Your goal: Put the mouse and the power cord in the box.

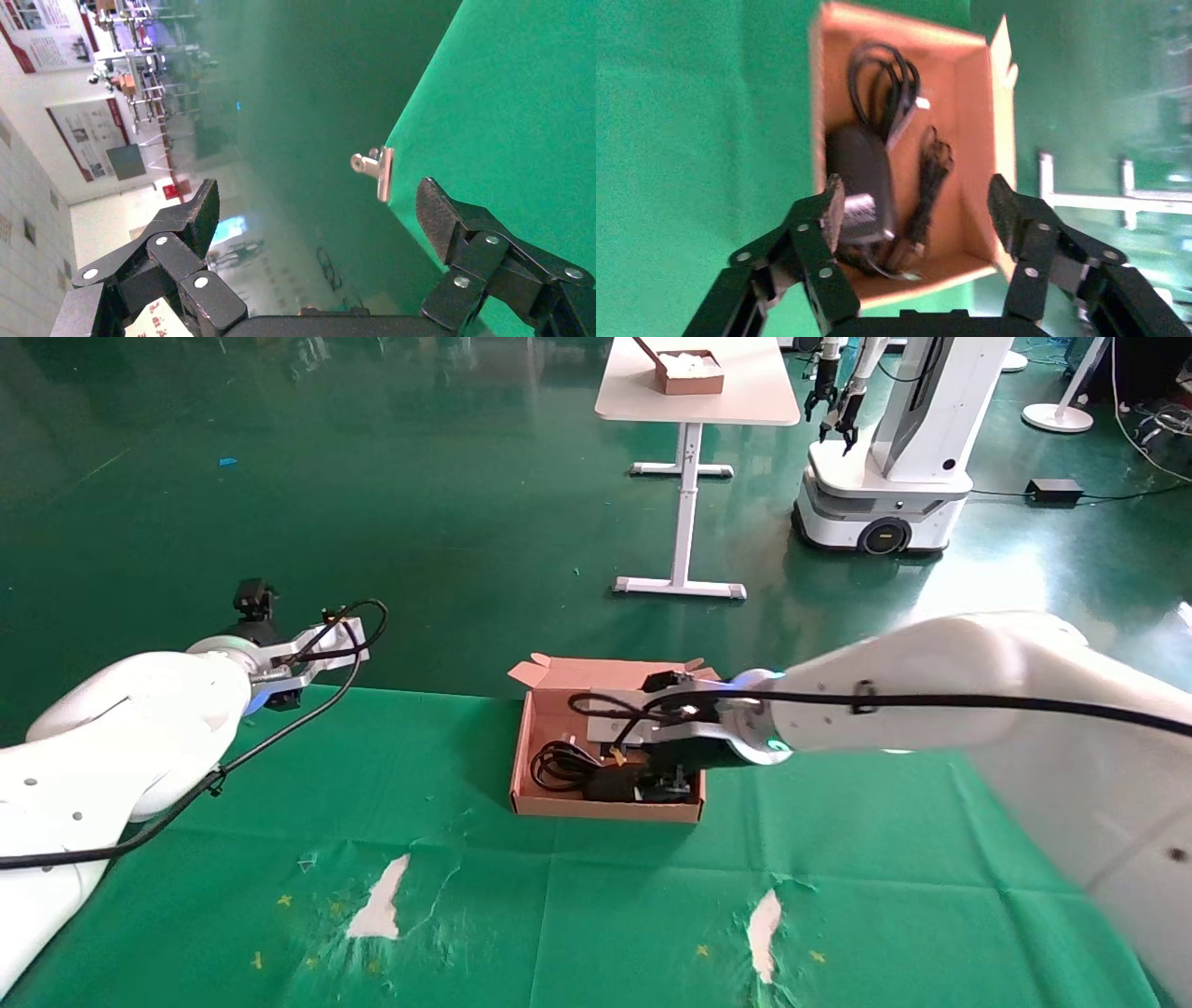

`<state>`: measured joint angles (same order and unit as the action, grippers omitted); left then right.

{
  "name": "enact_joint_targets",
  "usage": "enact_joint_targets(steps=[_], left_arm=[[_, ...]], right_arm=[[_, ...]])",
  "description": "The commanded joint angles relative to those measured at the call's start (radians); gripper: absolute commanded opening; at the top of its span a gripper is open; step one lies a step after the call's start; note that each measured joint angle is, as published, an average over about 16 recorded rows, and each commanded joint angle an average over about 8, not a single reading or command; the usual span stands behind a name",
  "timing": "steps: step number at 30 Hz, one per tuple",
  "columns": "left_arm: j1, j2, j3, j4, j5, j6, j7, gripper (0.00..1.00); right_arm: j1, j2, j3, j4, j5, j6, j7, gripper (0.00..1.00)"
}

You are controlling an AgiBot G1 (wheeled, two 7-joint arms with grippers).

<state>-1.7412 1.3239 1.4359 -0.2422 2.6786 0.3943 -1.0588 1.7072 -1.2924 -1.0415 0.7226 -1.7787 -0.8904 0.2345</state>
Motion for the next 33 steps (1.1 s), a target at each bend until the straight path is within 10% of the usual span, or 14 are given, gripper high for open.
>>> enact_joint_targets(steps=[1,22,33], left_arm=[[0.0,-0.002,0.001,-0.005,0.0,0.002,-0.001,1.0],[0.004,-0.012,0.0,-0.027,-0.005,0.018,-0.011,1.0],[0.106,-0.119,-0.177,-0.182,-0.303,0.183,0.124,1.0]], right_arm=[[-0.022,0.024,0.027,0.02,0.036,-0.021,-0.002,1.0],[-0.271,0.291,0.326,0.24,0.448,-0.259,-0.02,1.0],[-0.402,0.432,0.484,0.357,0.665,-0.384,-0.03,1.0]])
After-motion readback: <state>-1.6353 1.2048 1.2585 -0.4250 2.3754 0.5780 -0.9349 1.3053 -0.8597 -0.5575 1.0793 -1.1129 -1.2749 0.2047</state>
